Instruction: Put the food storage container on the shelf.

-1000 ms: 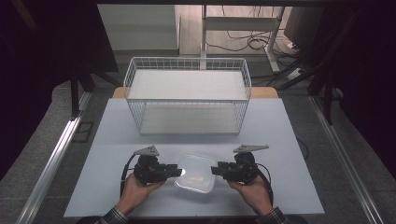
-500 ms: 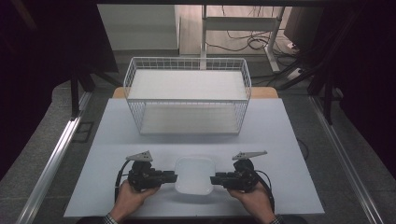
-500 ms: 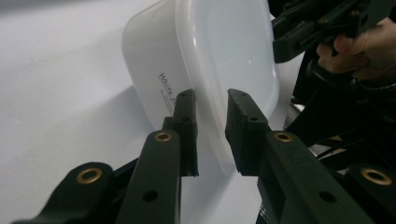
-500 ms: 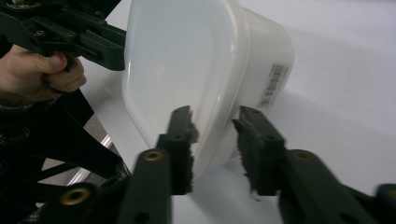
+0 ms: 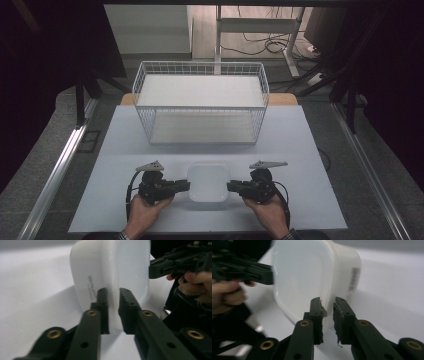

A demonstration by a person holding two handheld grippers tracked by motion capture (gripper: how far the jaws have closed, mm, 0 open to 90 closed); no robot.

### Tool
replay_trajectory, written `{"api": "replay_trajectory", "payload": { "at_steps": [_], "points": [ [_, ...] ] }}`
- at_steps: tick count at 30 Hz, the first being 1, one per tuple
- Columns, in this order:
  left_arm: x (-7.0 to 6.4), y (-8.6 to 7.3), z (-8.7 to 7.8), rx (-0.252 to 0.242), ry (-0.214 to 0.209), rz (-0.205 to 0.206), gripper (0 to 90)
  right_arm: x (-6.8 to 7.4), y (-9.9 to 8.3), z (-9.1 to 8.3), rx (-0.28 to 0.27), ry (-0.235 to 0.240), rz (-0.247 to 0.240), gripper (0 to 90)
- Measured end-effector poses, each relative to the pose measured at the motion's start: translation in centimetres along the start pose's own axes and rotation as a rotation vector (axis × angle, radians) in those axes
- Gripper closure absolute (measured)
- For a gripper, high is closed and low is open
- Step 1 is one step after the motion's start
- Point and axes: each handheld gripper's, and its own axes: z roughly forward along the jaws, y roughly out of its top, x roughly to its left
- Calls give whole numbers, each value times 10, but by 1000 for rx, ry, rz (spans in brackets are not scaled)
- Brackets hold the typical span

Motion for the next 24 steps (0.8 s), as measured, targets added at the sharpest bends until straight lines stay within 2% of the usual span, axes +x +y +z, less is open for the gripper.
{"api": "replay_trajectory", "payload": {
  "at_steps": [1, 2, 5, 12, 17, 24],
  "points": [
    [-1, 1, 0, 4, 12, 1, 814, 2, 0, 1, -7, -23, -23, 776],
    [0, 1, 0, 3, 13, 2, 814, 2, 1, 2, -13, -28, -24, 777],
    [4, 1, -1, -10, 7, -16, 815, 0, 2, 4, -38, -20, -31, 781],
    [0, 12, -4, -46, 35, 27, 814, 5, 12, -2, -93, -39, -89, 783],
    [-3, 26, -6, -67, 50, 57, 814, 4, 20, -7, -116, -43, -105, 783],
    [-5, 50, -12, -110, 69, 86, 813, 6, 46, -15, -171, -54, -138, 785]
  ]
}}
